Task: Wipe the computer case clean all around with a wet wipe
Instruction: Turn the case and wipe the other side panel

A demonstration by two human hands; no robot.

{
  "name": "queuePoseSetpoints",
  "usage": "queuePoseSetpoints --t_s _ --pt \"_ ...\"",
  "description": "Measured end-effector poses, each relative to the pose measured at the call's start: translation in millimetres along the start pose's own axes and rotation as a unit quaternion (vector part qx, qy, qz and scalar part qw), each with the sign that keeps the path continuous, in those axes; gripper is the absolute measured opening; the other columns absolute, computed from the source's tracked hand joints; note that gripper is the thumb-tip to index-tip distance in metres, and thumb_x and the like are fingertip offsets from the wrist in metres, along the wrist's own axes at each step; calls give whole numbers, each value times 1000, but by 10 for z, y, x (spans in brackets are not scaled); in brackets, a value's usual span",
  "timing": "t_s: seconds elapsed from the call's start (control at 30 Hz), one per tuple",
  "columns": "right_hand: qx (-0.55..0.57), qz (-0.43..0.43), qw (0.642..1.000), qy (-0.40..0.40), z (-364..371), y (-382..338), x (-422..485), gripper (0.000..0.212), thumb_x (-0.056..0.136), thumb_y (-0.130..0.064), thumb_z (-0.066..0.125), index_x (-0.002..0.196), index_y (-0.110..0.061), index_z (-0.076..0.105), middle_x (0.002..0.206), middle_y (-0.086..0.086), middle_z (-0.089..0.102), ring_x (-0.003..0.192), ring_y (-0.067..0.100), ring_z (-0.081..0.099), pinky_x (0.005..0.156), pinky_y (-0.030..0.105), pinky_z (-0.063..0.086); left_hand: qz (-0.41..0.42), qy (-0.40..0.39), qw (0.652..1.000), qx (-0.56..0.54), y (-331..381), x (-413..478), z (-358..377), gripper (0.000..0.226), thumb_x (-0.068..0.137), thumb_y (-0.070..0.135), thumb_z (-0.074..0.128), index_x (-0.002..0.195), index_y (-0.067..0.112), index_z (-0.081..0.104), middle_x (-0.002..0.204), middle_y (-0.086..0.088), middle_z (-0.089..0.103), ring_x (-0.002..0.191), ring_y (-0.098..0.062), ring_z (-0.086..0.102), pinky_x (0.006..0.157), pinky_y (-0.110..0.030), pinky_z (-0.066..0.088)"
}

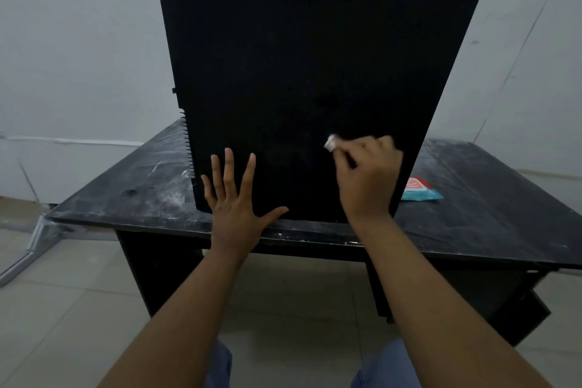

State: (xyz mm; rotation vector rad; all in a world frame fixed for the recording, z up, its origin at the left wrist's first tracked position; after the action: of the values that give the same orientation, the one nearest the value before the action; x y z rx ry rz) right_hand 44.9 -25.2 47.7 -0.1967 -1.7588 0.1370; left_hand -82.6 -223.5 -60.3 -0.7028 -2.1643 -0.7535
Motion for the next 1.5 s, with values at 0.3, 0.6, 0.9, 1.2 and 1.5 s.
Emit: queuePoseSetpoints --t_s 0.3,0.6,0.9,1.2,1.5 --pt "-24 -180 979 -94 286 -162 -662 14 106 -25 70 97 -20 81 82 -3 64 77 22 56 73 36 35 2 5 1000 2 -22 -17 24 123 79 77 77 171 24 14 178 -13 -10 163 -40 -12 128 -69 1" --pt "-14 -7 998 67 15 -140 223 15 101 -30 76 93 -19 82 86 -3 69 83 21 57 77 32 32 1 16 1000 -12 -6 -16 1 121 79 75 78 171 23 18 178 -12 -7 164 -39 -11 129 -67 0" --pt "-32 -82 996 -33 177 -296 -166 14 101 -33 76 90 -26 80 83 -8 68 82 20 56 75 36 33 -170 113 974 -97 -497 9 -246 140 67 82 82 169 16 13 175 -14 10 164 -32 9 129 -59 17" --pt "-31 -72 996 -42 297 -264 -498 9 101 -28 77 95 -24 82 84 -5 67 79 20 57 73 37 37 -267 6 937 -223 -610 37 -213 127 55 76 92 156 29 31 150 7 49 138 -19 53 107 -45 54" --pt "-19 50 998 42 131 -368 214 10 99 -31 75 96 -25 82 87 -8 67 86 15 54 80 29 30 -264 22 941 -211 -556 26 -274 122 57 76 92 154 30 33 147 7 51 135 -20 55 101 -40 54"
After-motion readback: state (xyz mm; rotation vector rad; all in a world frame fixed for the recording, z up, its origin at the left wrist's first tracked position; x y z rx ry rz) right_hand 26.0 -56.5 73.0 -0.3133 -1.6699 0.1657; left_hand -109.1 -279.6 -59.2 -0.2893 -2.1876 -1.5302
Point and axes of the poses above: each hand's wrist, its own x-axis towards the middle knuckle, its own z-axis out of the palm, y = z × x, the point moved 5 cm from there along x, towards the middle knuckle
